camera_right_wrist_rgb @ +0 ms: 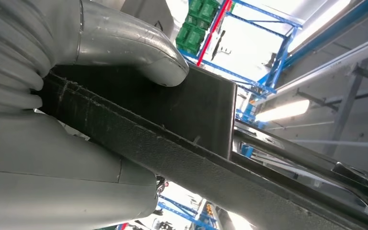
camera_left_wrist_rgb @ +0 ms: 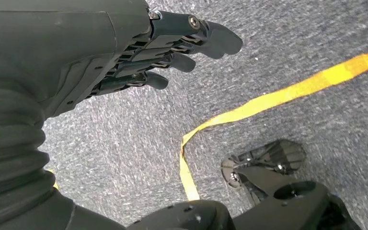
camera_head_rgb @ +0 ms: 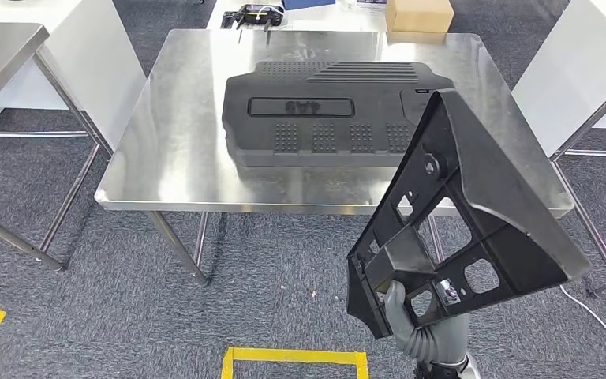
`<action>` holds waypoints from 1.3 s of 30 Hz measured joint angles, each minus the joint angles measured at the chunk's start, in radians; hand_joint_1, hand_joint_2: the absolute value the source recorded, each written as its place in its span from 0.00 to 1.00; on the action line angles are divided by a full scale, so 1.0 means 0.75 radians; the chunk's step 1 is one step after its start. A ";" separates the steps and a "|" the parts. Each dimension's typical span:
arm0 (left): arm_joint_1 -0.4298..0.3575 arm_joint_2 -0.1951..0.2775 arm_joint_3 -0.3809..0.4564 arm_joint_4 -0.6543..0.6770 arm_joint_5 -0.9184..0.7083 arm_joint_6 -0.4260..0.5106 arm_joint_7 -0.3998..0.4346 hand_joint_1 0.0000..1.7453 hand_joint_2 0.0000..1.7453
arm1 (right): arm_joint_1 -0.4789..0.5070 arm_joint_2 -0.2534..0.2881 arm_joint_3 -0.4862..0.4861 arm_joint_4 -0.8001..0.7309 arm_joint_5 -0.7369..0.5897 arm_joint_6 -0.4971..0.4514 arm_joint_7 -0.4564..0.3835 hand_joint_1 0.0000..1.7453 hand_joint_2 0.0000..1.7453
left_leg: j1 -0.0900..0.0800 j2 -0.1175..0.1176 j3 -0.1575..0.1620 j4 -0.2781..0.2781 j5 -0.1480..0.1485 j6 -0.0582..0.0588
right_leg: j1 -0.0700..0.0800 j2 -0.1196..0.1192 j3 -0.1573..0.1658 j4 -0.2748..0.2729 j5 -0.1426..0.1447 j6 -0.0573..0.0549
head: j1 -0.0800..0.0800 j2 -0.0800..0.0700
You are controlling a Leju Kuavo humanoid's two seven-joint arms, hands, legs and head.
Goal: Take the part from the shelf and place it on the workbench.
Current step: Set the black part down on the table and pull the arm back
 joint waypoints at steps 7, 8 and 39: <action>0.001 0.001 0.000 0.000 0.000 -0.001 0.000 0.00 1.00 | 0.001 0.001 0.000 -0.002 0.000 0.000 0.000 0.95 1.00 | 0.012 -0.006 -0.132 0.276 -0.095 -0.025 | -0.008 0.017 0.019 -0.004 -0.001 -0.021 | -0.007 0.000; 0.002 0.001 0.000 0.000 0.000 0.000 0.000 0.00 1.00 | 0.000 0.001 0.000 -0.002 0.000 0.000 0.000 0.95 1.00 | 0.018 -0.007 -0.091 0.189 -0.045 -0.027 | -0.009 0.023 0.023 -0.002 -0.005 -0.017 | -0.007 0.000; -0.005 0.011 0.037 -0.002 -0.020 -0.069 -0.003 0.00 1.00 | -0.421 -0.299 0.224 0.141 1.407 -0.072 0.621 0.95 1.00 | 0.002 0.000 -0.001 -0.039 0.046 0.021 | 0.002 0.003 0.006 0.005 -0.006 0.037 | -0.001 0.000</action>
